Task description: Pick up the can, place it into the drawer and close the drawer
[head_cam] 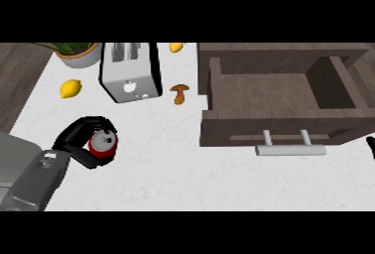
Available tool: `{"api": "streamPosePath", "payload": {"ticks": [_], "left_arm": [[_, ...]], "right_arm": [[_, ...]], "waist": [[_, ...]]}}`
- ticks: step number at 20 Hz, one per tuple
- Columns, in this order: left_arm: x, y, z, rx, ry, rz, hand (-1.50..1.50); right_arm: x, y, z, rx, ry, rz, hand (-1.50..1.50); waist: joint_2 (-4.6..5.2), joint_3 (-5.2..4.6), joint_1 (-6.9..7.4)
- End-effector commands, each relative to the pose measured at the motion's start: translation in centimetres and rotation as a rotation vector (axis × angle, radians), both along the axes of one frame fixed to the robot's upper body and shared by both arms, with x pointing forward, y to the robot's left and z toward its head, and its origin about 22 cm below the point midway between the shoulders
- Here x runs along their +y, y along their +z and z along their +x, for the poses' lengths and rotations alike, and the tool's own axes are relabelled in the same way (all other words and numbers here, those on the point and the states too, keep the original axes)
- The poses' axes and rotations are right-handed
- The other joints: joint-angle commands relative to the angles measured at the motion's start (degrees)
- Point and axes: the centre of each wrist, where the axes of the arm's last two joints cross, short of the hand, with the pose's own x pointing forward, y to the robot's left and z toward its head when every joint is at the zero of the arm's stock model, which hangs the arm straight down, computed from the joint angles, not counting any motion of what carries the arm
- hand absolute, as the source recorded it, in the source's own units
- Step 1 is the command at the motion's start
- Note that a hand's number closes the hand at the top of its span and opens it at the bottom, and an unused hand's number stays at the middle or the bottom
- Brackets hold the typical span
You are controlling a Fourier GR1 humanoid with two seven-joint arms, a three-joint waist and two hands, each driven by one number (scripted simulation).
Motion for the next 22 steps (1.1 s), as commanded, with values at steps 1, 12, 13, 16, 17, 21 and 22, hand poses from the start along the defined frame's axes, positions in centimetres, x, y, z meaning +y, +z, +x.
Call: {"api": "streamPosePath", "payload": {"ticks": [1, 12, 13, 16, 17, 21, 22], "left_arm": [[-0.4, 0.4, 0.4, -0.04, -0.1, -0.151, 1.5], [-5.4, -0.6, 0.2, -0.14, 0.553, -0.181, 1.5], [-6.9, -0.2, 0.6, -0.158, 0.57, -0.175, 1.5], [-9.7, 2.1, 1.2, -0.163, 0.526, -0.179, 1.5], [-9.7, 2.8, 1.1, -0.155, 0.517, -0.157, 1.5], [-14.1, 7.5, 2.3, -0.21, 0.465, -0.157, 1.5], [-14.3, 7.6, 1.1, -0.215, 0.458, -0.166, 1.5]], "right_arm": [[0.0, -0.5, -0.4, 0.003, -0.022, -0.008, -1.5], [-0.4, -0.7, -0.6, 0.0, -0.056, 0.0, -1.5], [-0.2, -0.2, -0.7, 0.008, -0.051, 0.017, -1.5], [0.0, -0.2, -1.7, 0.004, -0.053, 0.003, -1.5], [-1.2, 0.6, -1.6, -0.022, -0.034, -0.017, -1.5], [-0.6, 1.0, -1.2, -0.001, -0.032, -0.007, -1.5], [0.2, 0.1, -2.7, 0.005, -0.038, -0.005, -1.5]], "waist": [[-0.1, 0.03, 0.17], [-0.94, 0.25, 2.36], [-0.79, 0.2, 1.91], [-0.97, 0.22, 2.15], [-0.72, 0.18, 1.63], [-0.7, 0.15, 1.5], [-0.78, 0.15, 1.3]]}}
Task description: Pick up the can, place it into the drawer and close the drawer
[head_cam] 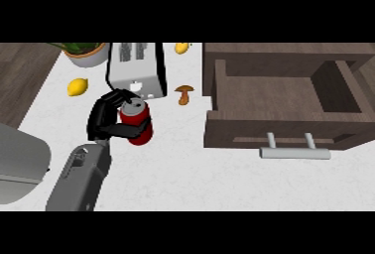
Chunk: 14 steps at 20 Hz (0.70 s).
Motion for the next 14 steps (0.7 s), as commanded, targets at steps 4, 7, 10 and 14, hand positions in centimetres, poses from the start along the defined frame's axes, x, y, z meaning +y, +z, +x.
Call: {"api": "streamPosePath", "payload": {"ticks": [4, 7, 10, 14], "left_arm": [[-5.0, 8.7, 0.4, -0.048, -0.035, 0.031, 1.5], [-7.9, 12.0, 0.2, -0.056, -0.076, 0.031, 1.5], [-9.4, 16.1, 0.2, -0.052, -0.096, 0.043, 1.5], [-13.9, 17.5, 0.4, -0.078, -0.093, 0.09, 1.5]], "right_arm": [[-0.7, 0.6, -1.0, -0.005, 0.005, -0.009, -1.5], [-0.5, 1.3, -0.6, -0.014, 0.016, 0.002, -1.5], [0.0, 0.0, -0.8, -0.007, 0.005, 0.003, -1.5], [-0.6, 0.1, -0.1, -0.011, 0.018, -0.016, -1.5]], "waist": [[0.26, -0.06, -0.93], [0.3, -0.08, -1.21], [0.32, -0.06, -1.2], [0.56, -0.08, -1.67]]}}
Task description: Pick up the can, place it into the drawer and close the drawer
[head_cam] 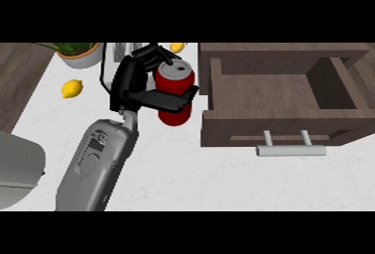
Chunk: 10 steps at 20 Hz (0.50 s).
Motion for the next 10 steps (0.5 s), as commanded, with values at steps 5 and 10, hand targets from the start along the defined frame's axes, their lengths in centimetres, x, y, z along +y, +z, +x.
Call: {"api": "streamPosePath", "payload": {"ticks": [5, 10], "left_arm": [[-5.2, 7.6, 1.6, -0.059, -0.018, 0.019, 1.5], [-9.0, 8.2, 2.8, -0.066, -0.02, 0.053, 1.5]], "right_arm": [[-0.1, 0.0, 0.3, 0.0, -0.001, 0.004, -1.5], [1.0, -0.7, 1.2, -0.011, 0.015, -0.002, -1.5]], "waist": [[0.18, -0.01, -0.46], [0.42, 0.0, -1.18]]}}
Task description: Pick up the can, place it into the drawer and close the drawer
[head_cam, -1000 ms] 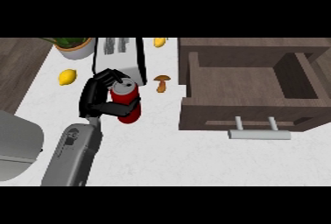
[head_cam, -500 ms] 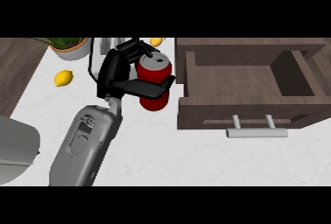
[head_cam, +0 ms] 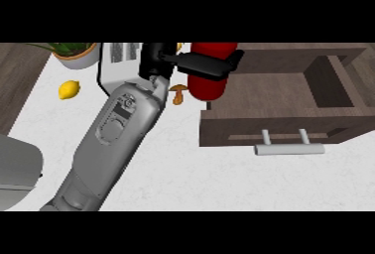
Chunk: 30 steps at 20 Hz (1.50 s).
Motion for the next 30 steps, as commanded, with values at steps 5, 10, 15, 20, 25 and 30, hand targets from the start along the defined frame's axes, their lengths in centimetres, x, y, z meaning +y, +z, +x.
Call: {"api": "streamPosePath", "payload": {"ticks": [5, 10, 15, 20, 25, 30], "left_arm": [[-3.9, 3.1, 2.2, -0.009, 0.023, 0.033, 1.5], [-5.8, 5.7, 2.3, 0.015, 0.012, 0.05, 1.5], [-6.2, 3.8, 3.9, 0.027, 0.028, 0.088, 1.5], [-6.9, 3.8, 4.4, 0.03, 0.023, 0.105, 1.5], [-7.4, 3.5, 4.8, 0.036, 0.027, 0.146, 1.5], [-8.5, 3.2, 4.2, 0.071, 0.064, 0.163, 1.5]], "right_arm": [[-0.5, 0.9, -0.1, -0.017, 0.01, -0.01, -1.5], [-0.9, -0.6, 0.7, 0.008, 0.003, 0.006, -1.5], [-1.0, -0.4, 0.8, -0.006, 0.037, 0.017, -1.5], [0.5, -0.2, 1.6, -0.025, 0.026, 0.004, -1.5], [-1.0, 0.1, 2.7, -0.01, 0.026, -0.017, -1.5], [0.1, 1.3, 2.4, -0.016, 0.044, 0.002, -1.5]], "waist": [[0.2, 0.01, -0.71], [0.11, 0.03, -0.39], [0.46, 0.06, -1.64], [0.51, 0.05, -1.6], [0.71, 0.09, -2.19], [0.58, 0.1, -3.25]]}}
